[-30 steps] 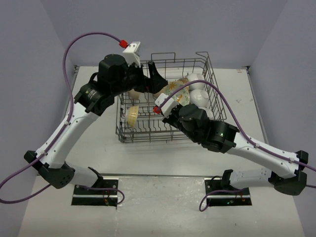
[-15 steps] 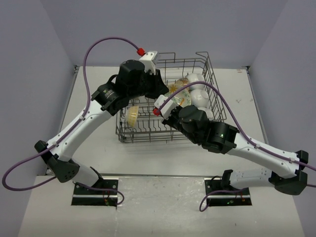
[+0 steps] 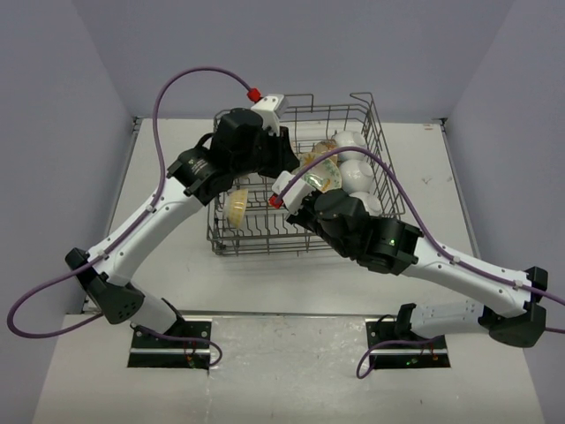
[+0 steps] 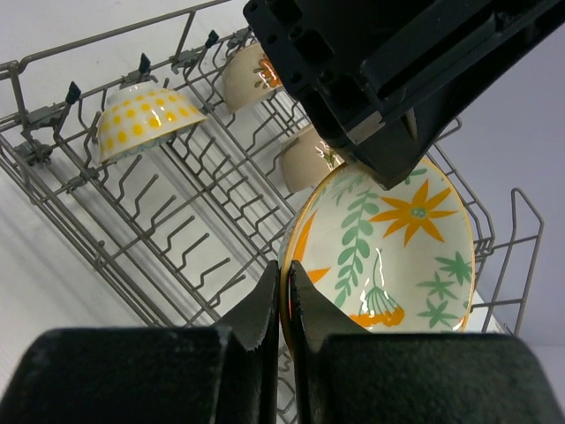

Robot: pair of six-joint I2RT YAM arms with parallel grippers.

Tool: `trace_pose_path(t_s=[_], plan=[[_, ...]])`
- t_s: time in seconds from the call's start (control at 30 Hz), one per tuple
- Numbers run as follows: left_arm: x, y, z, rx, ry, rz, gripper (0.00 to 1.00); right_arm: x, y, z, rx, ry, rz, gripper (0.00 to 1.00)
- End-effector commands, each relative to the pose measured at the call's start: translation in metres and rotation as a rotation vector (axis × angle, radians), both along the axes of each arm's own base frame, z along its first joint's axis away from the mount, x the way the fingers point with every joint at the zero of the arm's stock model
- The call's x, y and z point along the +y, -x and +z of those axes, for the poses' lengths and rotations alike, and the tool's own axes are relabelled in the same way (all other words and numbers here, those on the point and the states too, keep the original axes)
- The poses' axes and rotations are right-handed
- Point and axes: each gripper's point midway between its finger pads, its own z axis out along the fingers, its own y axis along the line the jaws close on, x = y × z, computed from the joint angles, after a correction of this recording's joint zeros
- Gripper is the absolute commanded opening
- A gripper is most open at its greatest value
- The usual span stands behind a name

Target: Unload the bowls from the dish rack

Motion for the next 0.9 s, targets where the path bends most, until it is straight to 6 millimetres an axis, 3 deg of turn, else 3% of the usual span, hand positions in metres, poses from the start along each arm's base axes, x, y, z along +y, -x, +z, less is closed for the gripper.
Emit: trace_pose_path(t_s=[0.0,0.17,0.23,0.4,0.57,0.6,0.63,0.7,0.73,0.87], plan=[[0.008,-0.003,-0.010,-0.001,-0.091,0.032,0.32,-0.005,-0.007,0.049,-0.093,-0.104,-0.043,0.00],[0.004,-0.003,-0.024,0.006,-0.176,0.031,0.13,-0.004,-0.007,0.051,-0.091,-0.093,-0.040,0.00],[0.001,-0.002,-0.023,0.002,-0.187,0.022,0.00,-0.004,-0.008,0.052,-0.094,-0.095,-0.043,0.00],[-0.009,0.001,-0.024,-0.001,-0.196,-0.014,0.00,-0.002,-0.011,0.049,-0.111,-0.074,-0.052,0.00],[0.013,-0.009,-0.014,-0.051,-0.231,0.099,0.00,-0.003,-0.013,0.047,-0.117,-0.071,-0.066,0.02],[0.016,-0.011,-0.012,-0.055,-0.231,0.124,0.00,-0.004,-0.013,0.048,-0.117,-0.079,-0.067,0.28],[0.024,-0.012,-0.005,-0.075,-0.225,0.163,0.00,-0.005,-0.013,0.044,-0.117,-0.077,-0.073,0.48],[0.030,-0.014,-0.002,-0.089,-0.199,0.209,0.00,-0.006,-0.011,0.048,-0.120,-0.115,-0.065,0.77],[0.038,-0.015,0.011,-0.122,-0.172,0.251,0.00,-0.006,-0.009,0.045,-0.115,-0.120,-0.055,0.81],[0.062,-0.019,0.024,-0.152,-0.126,0.373,0.00,-0.011,-0.006,0.051,-0.117,-0.167,-0.055,0.83]])
